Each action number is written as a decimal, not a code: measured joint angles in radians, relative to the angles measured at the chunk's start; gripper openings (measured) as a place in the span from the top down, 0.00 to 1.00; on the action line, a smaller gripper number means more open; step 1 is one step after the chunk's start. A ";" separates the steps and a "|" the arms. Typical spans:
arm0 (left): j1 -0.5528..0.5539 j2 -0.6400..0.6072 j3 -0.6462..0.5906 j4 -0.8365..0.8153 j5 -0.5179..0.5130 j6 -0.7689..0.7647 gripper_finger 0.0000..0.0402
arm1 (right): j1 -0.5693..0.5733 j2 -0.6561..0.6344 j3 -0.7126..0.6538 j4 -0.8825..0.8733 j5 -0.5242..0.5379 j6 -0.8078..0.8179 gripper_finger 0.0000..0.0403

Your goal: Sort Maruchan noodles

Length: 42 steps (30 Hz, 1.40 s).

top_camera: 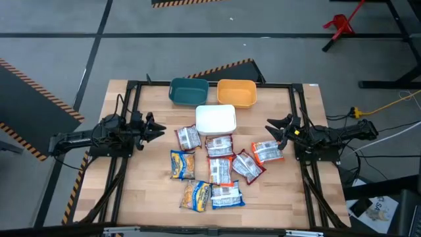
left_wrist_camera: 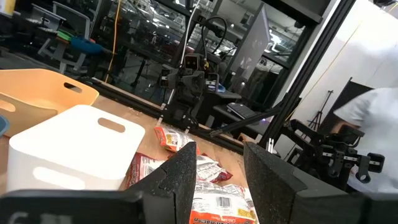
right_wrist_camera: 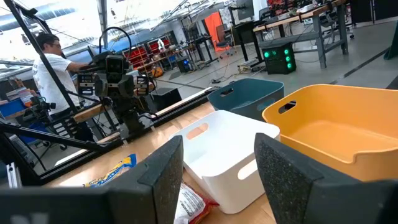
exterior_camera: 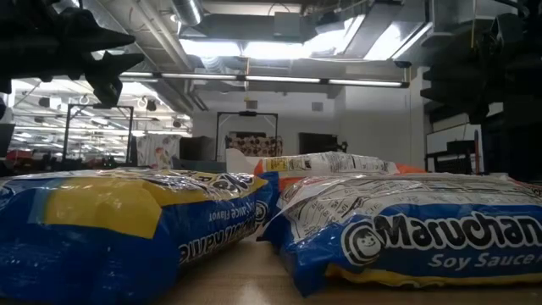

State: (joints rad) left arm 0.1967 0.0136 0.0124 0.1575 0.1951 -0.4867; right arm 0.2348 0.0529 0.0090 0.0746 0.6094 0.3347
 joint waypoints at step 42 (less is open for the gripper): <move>0.000 0.000 0.001 0.201 -0.246 -0.034 0.68 | 0.000 0.753 0.886 -0.890 -0.043 0.093 0.39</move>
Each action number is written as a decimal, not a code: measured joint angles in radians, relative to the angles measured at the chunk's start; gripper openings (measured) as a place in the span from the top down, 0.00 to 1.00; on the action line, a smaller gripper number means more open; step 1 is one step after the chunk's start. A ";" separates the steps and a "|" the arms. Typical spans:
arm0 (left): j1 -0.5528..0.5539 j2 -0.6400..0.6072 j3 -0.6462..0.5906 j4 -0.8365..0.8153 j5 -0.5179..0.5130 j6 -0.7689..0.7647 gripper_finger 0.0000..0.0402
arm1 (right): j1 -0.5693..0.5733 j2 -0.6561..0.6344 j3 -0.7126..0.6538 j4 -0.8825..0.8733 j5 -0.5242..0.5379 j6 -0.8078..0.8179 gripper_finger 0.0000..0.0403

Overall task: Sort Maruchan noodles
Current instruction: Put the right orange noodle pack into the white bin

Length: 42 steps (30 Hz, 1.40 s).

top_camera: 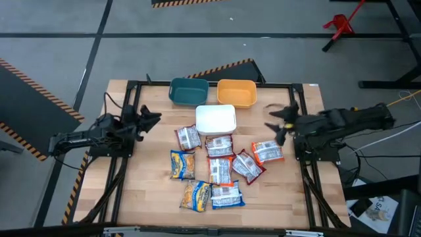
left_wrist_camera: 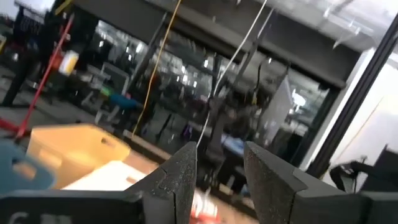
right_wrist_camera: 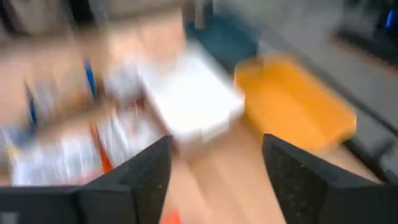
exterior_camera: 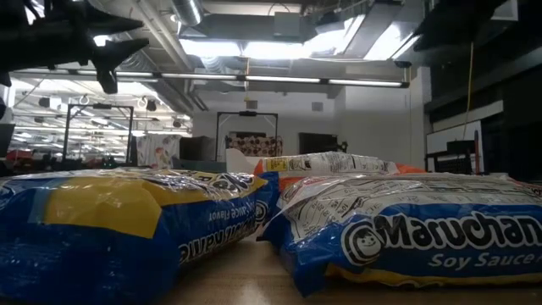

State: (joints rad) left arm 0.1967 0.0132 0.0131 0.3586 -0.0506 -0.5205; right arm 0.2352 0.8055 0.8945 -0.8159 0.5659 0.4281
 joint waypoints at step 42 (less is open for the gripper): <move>0.000 0.000 0.000 0.009 0.008 0.004 0.68 | -0.111 0.617 -0.317 0.277 -0.469 0.011 0.38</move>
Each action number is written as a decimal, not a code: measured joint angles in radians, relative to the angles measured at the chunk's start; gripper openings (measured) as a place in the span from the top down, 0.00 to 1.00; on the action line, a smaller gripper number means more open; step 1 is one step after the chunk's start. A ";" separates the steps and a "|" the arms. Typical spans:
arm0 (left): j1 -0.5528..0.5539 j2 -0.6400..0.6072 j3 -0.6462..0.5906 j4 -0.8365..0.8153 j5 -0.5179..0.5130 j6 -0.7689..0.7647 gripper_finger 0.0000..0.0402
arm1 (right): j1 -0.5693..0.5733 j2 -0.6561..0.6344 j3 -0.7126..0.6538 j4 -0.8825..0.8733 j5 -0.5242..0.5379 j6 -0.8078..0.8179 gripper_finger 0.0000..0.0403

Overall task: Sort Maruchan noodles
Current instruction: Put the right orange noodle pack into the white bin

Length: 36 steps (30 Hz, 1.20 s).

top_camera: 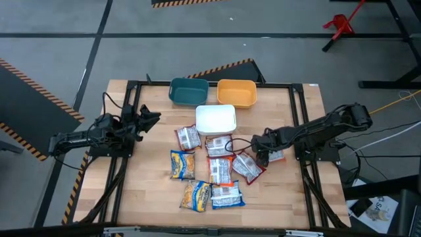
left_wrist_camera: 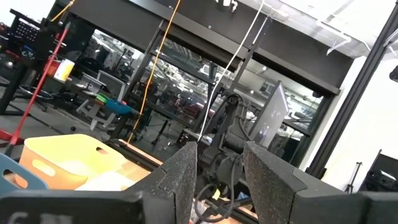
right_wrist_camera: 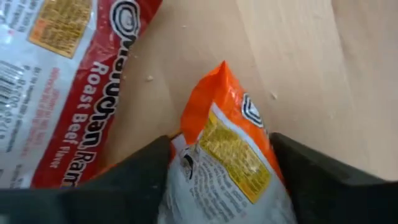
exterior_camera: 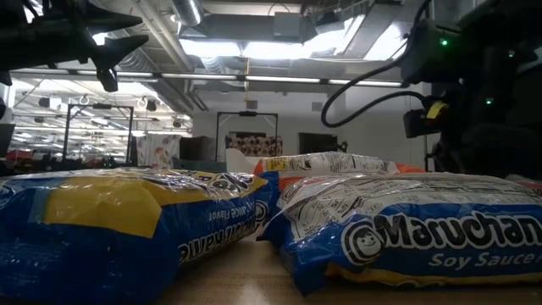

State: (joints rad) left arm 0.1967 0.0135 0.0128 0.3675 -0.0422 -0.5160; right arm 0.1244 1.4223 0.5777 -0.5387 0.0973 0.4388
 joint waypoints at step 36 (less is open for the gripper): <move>0.000 0.000 0.000 0.000 0.003 0.002 0.68 | -0.274 0.267 0.964 -0.210 0.043 -0.244 0.99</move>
State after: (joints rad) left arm 0.1967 0.0132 0.0124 0.3673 -0.0391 -0.5144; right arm -0.1500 1.6892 1.5415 -0.7482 0.1398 0.1952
